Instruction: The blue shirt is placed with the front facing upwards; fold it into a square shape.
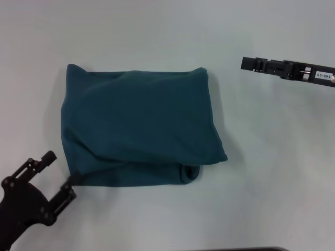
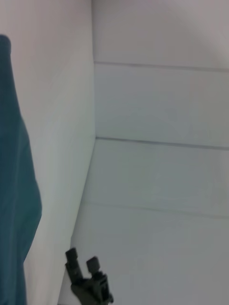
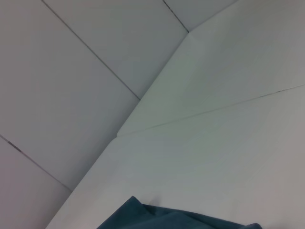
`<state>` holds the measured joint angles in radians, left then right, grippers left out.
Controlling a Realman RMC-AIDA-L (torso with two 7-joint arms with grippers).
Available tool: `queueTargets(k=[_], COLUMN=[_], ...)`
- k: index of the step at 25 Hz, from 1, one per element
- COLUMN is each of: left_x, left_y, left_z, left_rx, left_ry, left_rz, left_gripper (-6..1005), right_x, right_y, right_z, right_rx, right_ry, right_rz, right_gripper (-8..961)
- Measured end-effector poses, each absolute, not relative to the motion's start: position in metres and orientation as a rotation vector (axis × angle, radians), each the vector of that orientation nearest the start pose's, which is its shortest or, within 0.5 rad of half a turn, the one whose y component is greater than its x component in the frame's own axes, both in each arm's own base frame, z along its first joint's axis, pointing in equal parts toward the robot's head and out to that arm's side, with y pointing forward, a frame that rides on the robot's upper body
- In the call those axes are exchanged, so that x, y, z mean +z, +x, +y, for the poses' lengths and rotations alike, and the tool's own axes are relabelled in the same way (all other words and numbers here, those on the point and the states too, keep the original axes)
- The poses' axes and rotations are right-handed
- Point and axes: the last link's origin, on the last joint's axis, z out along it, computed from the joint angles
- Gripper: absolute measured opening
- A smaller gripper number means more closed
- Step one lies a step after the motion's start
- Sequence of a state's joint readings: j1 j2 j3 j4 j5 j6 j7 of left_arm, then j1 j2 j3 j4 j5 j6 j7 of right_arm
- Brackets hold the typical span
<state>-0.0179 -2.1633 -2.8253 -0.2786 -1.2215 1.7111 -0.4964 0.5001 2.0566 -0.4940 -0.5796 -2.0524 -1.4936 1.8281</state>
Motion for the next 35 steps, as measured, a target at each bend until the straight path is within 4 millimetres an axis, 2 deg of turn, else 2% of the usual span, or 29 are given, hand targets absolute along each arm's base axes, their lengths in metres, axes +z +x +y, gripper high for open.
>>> queueTargets(k=[13,18,26,35], left_x=[-0.056,-0.062,-0.069,-0.072], left_y=[-0.348,-0.351,-0.350,-0.353], left_z=[0.136,0.144,0.147,0.155], left_rx=[-0.781,-0.720,-0.636,-0.594], left_ry=[-2.244,-2.260,-2.219,-2.205], left_rz=[-0.413,-0.397,-0.267,-0.279], left_gripper=[891,890,889,886], right_x=[0.015,0.015,0.014,0.014], right_y=[0.302,0.301,0.302,0.303], right_z=[0.328,0.328,0.327,0.326], right_rx=[0.835,0.828,0.828,0.826], right_ry=[-2.352,-2.359,-2.355,-2.355], right_rz=[1.401,1.401,1.409,1.411], right_gripper=[851,851,852,851])
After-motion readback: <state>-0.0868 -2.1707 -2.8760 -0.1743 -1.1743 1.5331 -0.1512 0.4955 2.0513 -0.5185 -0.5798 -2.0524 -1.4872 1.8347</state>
